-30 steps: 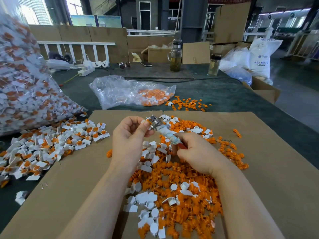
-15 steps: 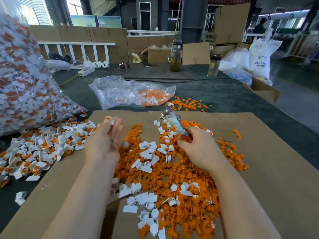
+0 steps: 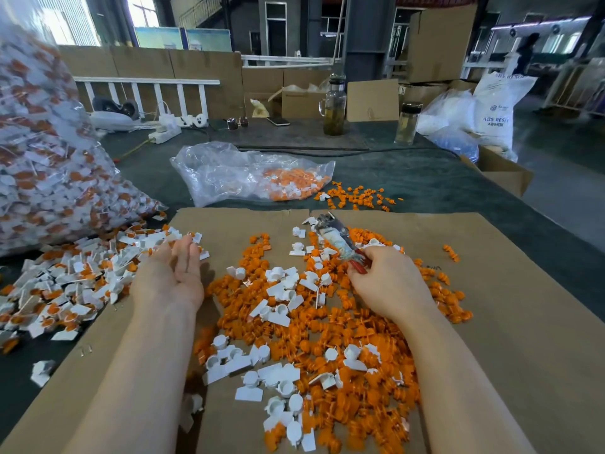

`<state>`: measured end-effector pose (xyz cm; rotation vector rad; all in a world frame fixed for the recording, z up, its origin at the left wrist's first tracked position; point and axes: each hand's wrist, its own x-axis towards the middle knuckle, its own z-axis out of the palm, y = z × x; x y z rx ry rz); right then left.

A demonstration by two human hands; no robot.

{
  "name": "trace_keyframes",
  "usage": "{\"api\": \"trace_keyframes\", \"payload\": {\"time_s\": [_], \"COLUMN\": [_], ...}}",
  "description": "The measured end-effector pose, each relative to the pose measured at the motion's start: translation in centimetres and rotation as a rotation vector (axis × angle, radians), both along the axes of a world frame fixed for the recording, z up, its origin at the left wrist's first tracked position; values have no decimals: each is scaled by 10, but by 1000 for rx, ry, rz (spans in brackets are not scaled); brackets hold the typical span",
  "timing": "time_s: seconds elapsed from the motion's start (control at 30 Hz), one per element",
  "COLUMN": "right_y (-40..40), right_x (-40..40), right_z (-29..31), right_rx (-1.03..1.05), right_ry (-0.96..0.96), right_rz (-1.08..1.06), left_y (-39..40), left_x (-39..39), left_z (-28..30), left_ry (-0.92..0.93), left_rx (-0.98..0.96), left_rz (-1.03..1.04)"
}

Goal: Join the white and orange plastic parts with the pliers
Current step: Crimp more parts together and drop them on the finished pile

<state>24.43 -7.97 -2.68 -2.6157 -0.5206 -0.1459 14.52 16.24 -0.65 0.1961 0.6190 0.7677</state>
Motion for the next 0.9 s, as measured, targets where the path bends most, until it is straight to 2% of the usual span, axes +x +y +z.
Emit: {"api": "trace_keyframes", "payload": {"time_s": [0.07, 0.17, 0.3, 0.43, 0.5, 0.57, 0.9], "right_y": [1, 2, 4, 10, 11, 12, 14], "right_x": [0, -1, -2, -4, -5, -4, -4], "right_z": [-1, -2, -4, -6, -7, -7, -7], "right_rx": [-4, -27, -68, -135, -162, -174, -185], "right_ry": [1, -11, -14, -23, -45, -61, -53], "right_rz": [11, 5, 2, -16, -31, -46, -69], "left_y": [-6, -23, -41, -48, -47, -48, -48], "left_x": [0, 2, 6, 9, 10, 10, 16], "left_z": [4, 3, -4, -12, -15, -16, -25], "left_ry": [207, 552, 746, 986, 1064, 1064, 1061], "left_rx": [173, 701, 1315, 1729, 1854, 1908, 2014], "left_rz": [-94, -347, -551, -680, -696, -669, -666]}}
